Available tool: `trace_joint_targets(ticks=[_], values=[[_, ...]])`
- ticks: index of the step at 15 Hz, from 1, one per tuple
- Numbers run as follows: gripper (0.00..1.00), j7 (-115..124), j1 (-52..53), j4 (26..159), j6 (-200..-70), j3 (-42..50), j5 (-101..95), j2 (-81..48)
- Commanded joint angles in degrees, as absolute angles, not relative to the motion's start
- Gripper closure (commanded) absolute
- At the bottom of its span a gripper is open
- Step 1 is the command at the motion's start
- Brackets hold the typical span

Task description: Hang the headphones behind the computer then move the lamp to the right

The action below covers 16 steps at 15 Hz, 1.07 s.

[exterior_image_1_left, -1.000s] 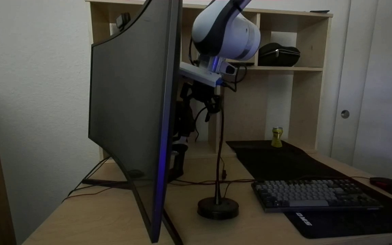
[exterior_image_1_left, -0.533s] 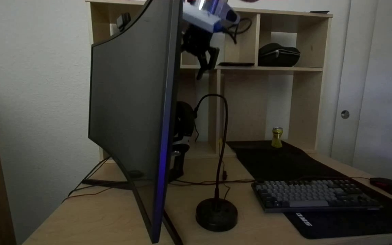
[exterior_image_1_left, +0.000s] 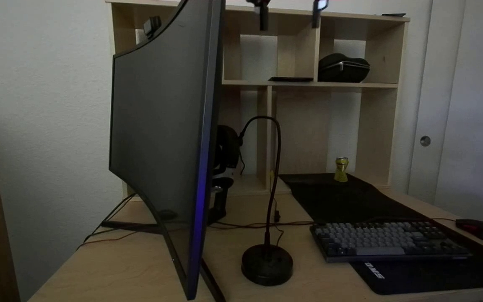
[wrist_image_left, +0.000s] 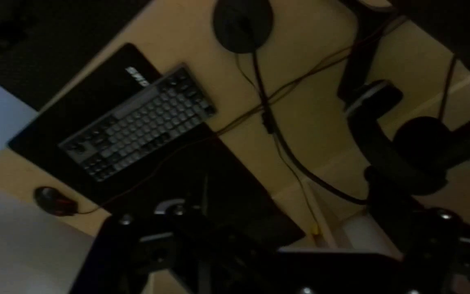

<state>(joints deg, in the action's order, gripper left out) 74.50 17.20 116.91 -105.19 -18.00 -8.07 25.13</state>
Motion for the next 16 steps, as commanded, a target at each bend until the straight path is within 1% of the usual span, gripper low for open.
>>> trace_joint_targets(ticks=[1,2,3,6,7,10,11,12,13,16], values=[[0.00,68.90,15.71,117.21,-93.13,-16.43,-1.92,31.91],[0.00,67.63,15.69,117.77,-93.79,-14.42,2.30,32.64],[0.00,70.22,14.18,116.71,-94.39,-18.57,-1.22,31.87],[0.00,67.81,13.50,116.96,-93.84,-16.33,2.25,33.39],[0.00,63.87,14.54,118.02,-93.95,-16.01,2.42,31.64],[0.00,50.15,14.47,123.05,-104.21,-12.10,4.66,28.18],[0.00,46.54,16.64,124.30,-107.08,-9.18,4.07,26.04],[0.00,42.25,16.49,125.19,-109.07,-7.95,4.01,24.08],[0.00,38.33,13.15,125.32,-110.31,-9.32,5.12,21.78],[0.00,43.44,9.95,124.20,-114.76,-11.11,4.85,15.21]])
